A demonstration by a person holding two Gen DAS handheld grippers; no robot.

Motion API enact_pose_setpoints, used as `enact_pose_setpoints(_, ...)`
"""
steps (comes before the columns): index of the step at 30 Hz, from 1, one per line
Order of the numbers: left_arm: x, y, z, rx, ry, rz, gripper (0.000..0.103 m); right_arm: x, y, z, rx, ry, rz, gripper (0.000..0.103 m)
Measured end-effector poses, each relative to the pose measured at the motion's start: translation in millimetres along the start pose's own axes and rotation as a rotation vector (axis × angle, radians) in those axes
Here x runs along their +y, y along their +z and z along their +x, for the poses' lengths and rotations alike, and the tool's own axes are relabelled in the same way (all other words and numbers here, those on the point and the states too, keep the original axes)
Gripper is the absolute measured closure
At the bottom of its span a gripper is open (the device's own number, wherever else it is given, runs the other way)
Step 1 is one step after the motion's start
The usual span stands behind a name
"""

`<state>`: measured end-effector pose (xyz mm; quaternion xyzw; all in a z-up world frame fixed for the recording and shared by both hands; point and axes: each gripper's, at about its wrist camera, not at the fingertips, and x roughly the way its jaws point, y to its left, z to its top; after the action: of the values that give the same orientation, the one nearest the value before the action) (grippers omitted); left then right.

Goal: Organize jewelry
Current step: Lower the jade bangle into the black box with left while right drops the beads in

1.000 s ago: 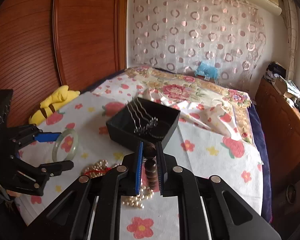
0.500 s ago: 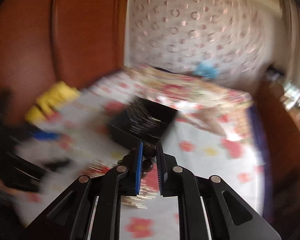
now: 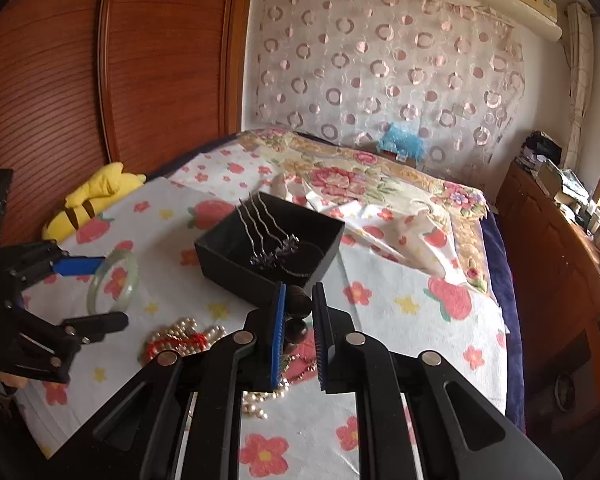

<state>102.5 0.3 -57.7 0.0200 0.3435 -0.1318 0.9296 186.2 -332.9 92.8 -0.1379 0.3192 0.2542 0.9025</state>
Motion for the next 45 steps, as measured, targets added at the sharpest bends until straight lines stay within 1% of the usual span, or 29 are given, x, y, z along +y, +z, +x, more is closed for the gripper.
enact_pose_setpoints(5,2.4,11.6,2.8,-0.004,0.001,0.001,0.034,-2.4,10.0,3.9,-0.008,0.013,0.001,0.089)
enact_pose_setpoints(11,3.6,38.8,16.4,-0.017,0.002,0.021,0.034,-15.4,26.9,16.6,-0.024,0.031,0.015,0.089)
enact_pose_setpoints(17,5.1,73.4,41.2,-0.016,-0.004,0.036,0.034,-25.0,47.0,29.2,-0.052,0.056,0.021,0.088)
enact_pose_setpoints(23,7.4,96.9,72.6,0.005,-0.013,0.040,0.034,-34.5,61.5,42.8,-0.071,0.080,0.027,0.088)
enact_pose_setpoints(28,6.4,105.5,97.9,0.033,-0.019,0.041,0.034,-39.7,65.4,53.0,-0.080,0.107,0.032,0.088)
enact_pose_setpoints(34,8.3,110.6,119.0,0.057,-0.019,0.040,0.034,-40.9,66.1,61.7,-0.081,0.130,0.031,0.088)
enact_pose_setpoints(37,9.6,114.1,121.7,0.057,-0.027,0.037,0.034,-41.4,64.7,64.4,-0.083,0.137,0.032,0.088)
enact_pose_setpoints(41,11.7,114.2,119.6,0.047,-0.037,0.036,0.031,-41.1,64.1,68.1,-0.080,0.142,0.032,0.088)
enact_pose_setpoints(45,12.4,115.3,116.3,0.039,-0.029,0.035,0.031,-42.5,62.3,73.6,-0.073,0.151,0.038,0.088)
